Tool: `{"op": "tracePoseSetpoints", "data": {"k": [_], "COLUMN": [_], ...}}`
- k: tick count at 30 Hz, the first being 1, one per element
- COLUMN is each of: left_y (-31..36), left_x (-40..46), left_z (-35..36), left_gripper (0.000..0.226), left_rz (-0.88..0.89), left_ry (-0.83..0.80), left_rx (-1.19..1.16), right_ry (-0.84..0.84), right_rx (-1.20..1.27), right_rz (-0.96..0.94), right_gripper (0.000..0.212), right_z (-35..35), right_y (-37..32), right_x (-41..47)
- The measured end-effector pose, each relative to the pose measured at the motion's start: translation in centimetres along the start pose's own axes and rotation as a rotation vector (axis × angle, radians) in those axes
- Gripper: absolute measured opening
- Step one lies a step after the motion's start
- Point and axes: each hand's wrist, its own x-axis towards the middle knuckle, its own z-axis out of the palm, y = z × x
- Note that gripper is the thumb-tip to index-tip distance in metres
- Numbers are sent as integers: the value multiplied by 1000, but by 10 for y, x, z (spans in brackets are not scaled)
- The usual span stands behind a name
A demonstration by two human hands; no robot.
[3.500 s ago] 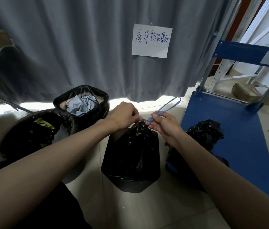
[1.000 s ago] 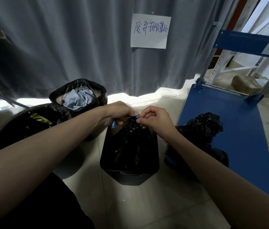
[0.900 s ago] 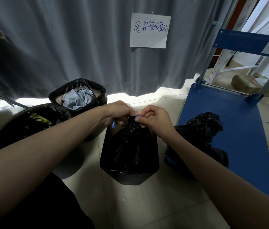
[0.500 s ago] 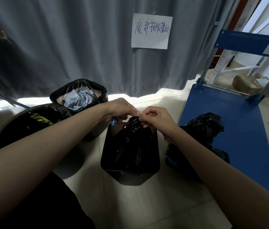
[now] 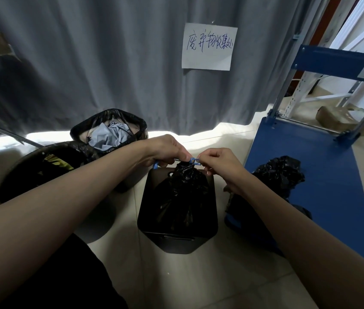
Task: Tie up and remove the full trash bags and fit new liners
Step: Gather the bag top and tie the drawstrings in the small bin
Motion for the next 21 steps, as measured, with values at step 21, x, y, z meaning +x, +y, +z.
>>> {"op": "tracePoseSetpoints", "data": {"k": [21], "left_y": [-7], "left_x": [11], "left_z": [2], "left_gripper": [17], "left_rz": [148], "left_ry": [492], "left_rx": [603], "right_ry": [-173], "right_rx": [-166], "right_rz": [-42], "right_gripper": [10], "right_z": [5], "right_y": [-1], "right_x": [-7]}}
